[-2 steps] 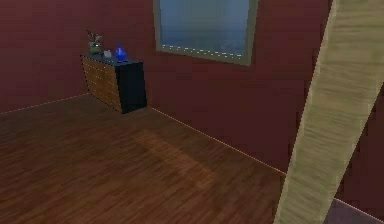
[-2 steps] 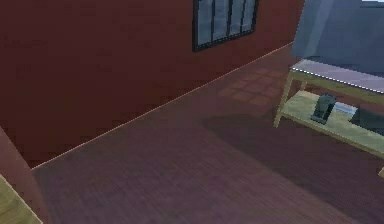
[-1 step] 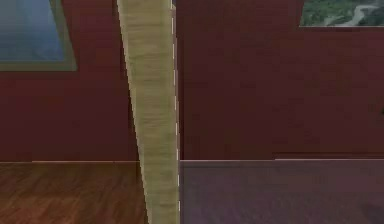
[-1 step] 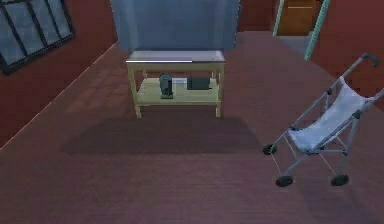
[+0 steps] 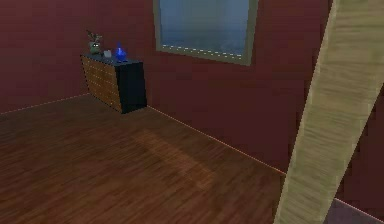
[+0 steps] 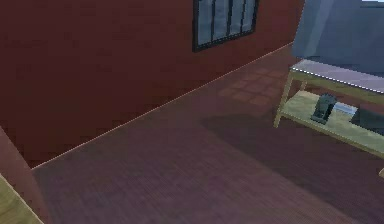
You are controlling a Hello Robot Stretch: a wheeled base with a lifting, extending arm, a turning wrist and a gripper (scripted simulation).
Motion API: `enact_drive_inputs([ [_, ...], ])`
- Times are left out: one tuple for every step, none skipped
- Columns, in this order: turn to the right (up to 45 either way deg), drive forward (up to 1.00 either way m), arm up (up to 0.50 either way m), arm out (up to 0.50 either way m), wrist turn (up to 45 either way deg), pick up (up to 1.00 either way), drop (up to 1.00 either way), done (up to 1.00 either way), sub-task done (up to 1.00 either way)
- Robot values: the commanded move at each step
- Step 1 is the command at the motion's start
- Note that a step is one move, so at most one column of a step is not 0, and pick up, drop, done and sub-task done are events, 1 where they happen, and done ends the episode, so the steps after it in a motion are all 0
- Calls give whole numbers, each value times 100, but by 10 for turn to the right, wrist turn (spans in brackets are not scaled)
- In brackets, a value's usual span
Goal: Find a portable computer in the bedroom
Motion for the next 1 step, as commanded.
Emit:
enact_drive_inputs([
  [450,0,0,0,0,0,0,0,0],
])
